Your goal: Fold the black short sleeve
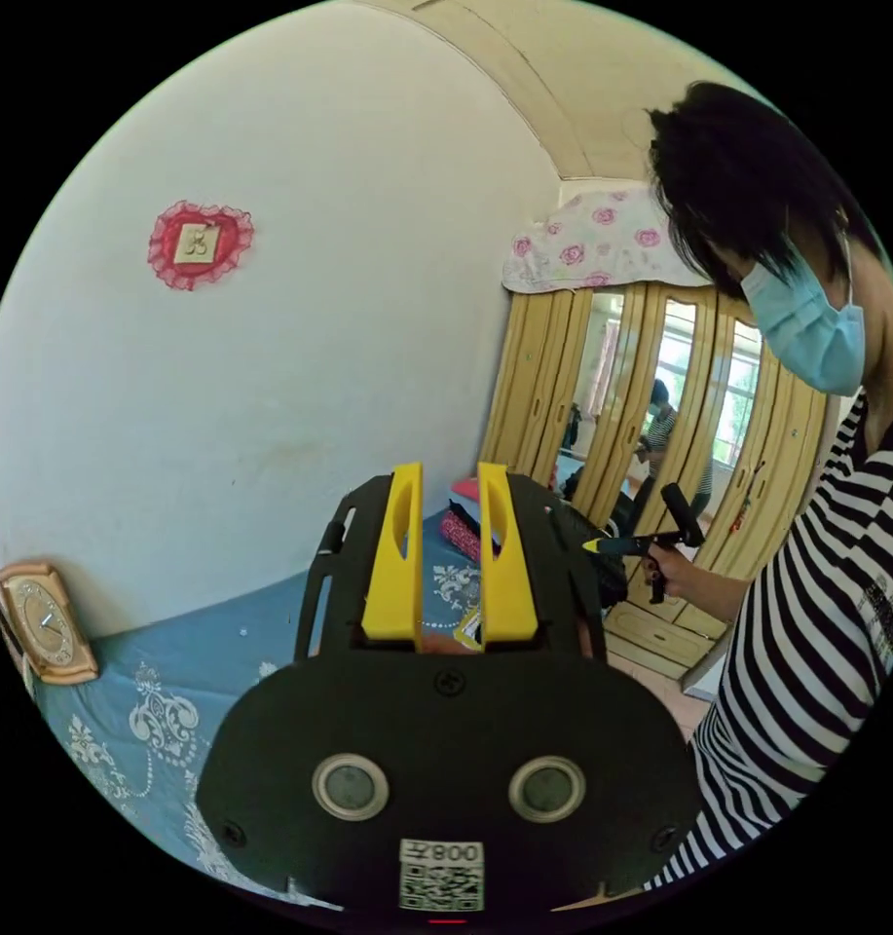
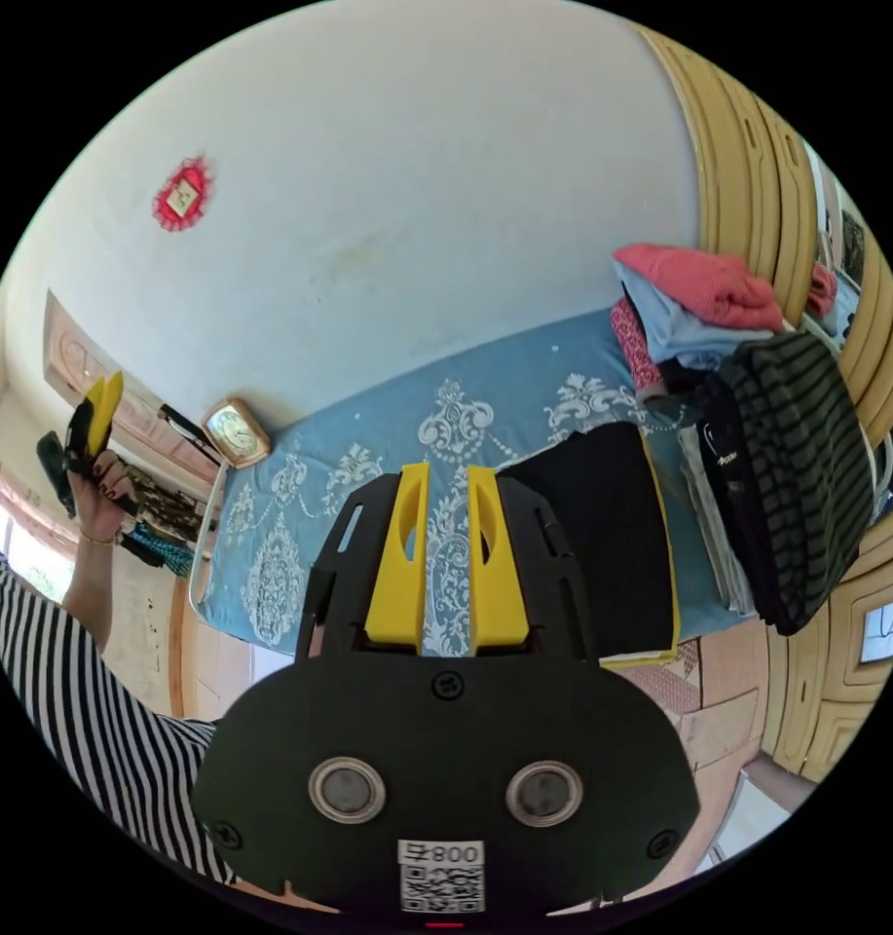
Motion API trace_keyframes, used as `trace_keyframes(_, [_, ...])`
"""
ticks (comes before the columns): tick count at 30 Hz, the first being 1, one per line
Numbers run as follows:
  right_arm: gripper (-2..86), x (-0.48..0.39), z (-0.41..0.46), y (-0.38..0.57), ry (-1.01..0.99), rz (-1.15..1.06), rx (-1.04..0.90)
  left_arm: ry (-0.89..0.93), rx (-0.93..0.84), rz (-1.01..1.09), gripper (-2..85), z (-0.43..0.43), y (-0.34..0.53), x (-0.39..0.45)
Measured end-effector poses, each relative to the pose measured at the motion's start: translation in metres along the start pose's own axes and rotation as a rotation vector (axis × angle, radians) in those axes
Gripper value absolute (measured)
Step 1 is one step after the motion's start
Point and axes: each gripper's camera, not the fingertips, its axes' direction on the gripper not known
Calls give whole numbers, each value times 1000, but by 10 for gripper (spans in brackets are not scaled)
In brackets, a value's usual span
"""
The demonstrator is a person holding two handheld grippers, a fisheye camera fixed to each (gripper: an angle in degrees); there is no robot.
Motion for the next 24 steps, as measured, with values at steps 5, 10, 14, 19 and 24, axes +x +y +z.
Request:
trace_keyframes(5, [89,-11,92,-10,10,-2,-164,85,-93,-51,90,35,20,-21])
trace_keyframes(10, [94,-36,163,-17,51,-51,-262,94,-219,-88,87,54,60,-41])
trace_keyframes(14, [90,-64,187,-18,163,-93,-266,156,-297,-163,79,60,92,-65])
trace_keyframes(19, [34,-89,202,-9,271,-130,-280,192,-303,-153,64,49,109,-77])
trace_keyframes(24, [9,-110,179,7,289,-123,-195,219,-303,-134,51,16,127,-86])
